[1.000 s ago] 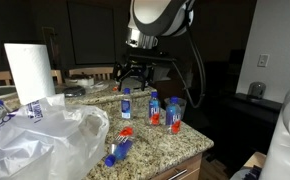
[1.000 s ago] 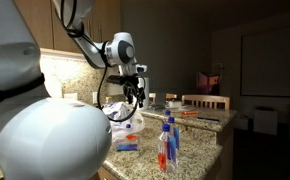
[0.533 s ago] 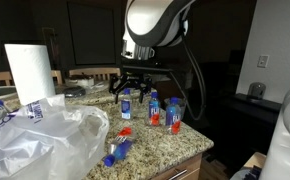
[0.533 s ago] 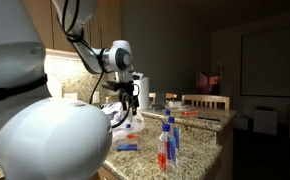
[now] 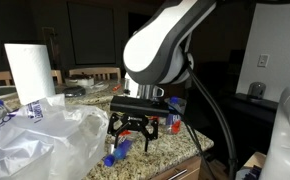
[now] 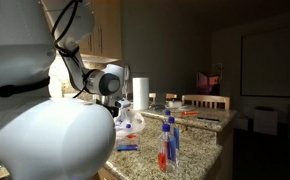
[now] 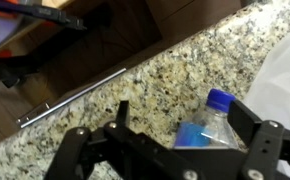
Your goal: Pick up the bottles from the counter and put them in the plastic
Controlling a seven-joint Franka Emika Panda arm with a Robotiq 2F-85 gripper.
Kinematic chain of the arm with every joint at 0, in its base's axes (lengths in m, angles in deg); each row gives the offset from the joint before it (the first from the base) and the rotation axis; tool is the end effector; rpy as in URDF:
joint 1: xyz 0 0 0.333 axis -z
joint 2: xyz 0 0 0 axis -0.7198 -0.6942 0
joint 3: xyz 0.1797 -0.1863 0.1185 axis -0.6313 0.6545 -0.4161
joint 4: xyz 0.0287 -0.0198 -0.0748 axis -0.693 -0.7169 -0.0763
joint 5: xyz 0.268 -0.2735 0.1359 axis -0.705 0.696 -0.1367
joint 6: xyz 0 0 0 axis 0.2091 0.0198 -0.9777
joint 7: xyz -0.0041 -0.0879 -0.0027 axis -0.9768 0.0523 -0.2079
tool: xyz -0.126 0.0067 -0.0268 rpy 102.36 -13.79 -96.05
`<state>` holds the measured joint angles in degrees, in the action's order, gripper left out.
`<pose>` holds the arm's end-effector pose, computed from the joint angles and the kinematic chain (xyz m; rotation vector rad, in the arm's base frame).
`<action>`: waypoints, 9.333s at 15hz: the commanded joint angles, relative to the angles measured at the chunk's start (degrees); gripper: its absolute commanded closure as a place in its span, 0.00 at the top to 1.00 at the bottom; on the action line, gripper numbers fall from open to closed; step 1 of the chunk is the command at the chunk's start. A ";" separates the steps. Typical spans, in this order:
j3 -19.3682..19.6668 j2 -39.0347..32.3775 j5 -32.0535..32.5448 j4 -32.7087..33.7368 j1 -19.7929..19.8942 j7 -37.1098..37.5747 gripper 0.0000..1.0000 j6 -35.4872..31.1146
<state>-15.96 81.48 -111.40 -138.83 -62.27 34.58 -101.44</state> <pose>0.3376 0.2421 0.2494 -2.8327 0.8838 0.1347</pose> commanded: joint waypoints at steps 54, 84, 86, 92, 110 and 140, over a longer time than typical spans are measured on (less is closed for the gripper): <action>28.70 -11.33 34.13 4.27 -17.09 7.53 1.00 -23.61; 6.36 -5.03 -34.66 -4.69 -12.87 -18.84 1.00 -30.56; 6.85 -3.66 -37.33 -5.09 -13.49 -20.59 1.00 -30.03; 10.22 -6.10 -50.58 0.08 -17.02 -35.81 1.00 -24.48; 12.75 -21.49 -52.25 8.15 -16.25 -46.87 0.75 -20.38; 5.87 -2.75 14.21 3.28 -0.07 -15.52 0.02 -6.68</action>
<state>-8.98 75.51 -97.67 -135.76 -63.64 20.54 -112.09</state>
